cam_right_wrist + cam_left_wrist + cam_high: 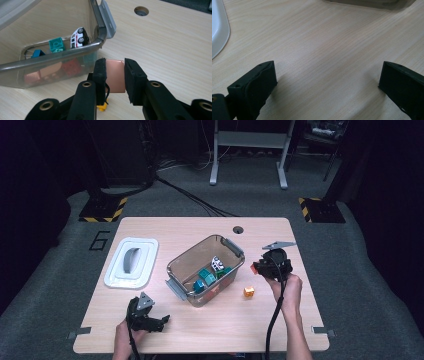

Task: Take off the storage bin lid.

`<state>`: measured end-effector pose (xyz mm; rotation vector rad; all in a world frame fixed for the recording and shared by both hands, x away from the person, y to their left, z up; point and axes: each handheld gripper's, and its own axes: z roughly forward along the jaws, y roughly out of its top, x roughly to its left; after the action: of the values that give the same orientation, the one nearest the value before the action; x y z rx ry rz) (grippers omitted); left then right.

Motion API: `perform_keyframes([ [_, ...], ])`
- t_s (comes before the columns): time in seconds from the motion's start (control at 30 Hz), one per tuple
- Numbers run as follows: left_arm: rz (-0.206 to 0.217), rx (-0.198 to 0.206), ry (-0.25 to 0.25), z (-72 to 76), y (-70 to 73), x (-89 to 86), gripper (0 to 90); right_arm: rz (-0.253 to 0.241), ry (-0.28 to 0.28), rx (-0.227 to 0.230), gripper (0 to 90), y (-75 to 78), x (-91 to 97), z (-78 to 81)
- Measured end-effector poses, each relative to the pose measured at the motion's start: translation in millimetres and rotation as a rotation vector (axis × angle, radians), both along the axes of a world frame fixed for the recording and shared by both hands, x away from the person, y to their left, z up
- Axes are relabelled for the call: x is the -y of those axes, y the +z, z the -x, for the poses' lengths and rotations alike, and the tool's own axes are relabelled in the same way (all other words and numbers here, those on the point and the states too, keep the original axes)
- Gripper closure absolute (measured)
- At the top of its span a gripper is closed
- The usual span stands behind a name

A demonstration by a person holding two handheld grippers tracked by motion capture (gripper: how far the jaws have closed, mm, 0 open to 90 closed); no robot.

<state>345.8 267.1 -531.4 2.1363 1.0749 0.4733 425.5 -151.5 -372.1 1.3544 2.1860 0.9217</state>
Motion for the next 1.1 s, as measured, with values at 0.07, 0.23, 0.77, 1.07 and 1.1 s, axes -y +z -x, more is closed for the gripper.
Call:
perform_keyframes([
  [0.07,0.000,0.000,0.000,0.0,0.0,0.0,1.2,0.002,0.005,0.006,72.0,5.4,-4.4,0.0],
  [0.23,0.001,-0.001,0.000,0.0,0.0,0.0,1.2,0.013,0.036,0.033,72.0,18.7,-17.2,-0.3],
  [0.77,0.000,-0.001,0.000,0.0,0.0,0.0,1.2,0.025,0.185,0.054,72.0,38.0,-71.9,-3.0],
  [1.07,0.000,-0.001,0.000,0.0,0.0,0.0,1.2,0.046,0.273,0.039,72.0,29.9,-103.7,-1.0],
  [1.1,0.000,-0.001,-0.001,0.0,0.0,0.0,1.2,0.044,0.277,0.028,72.0,28.7,-107.3,0.2],
])
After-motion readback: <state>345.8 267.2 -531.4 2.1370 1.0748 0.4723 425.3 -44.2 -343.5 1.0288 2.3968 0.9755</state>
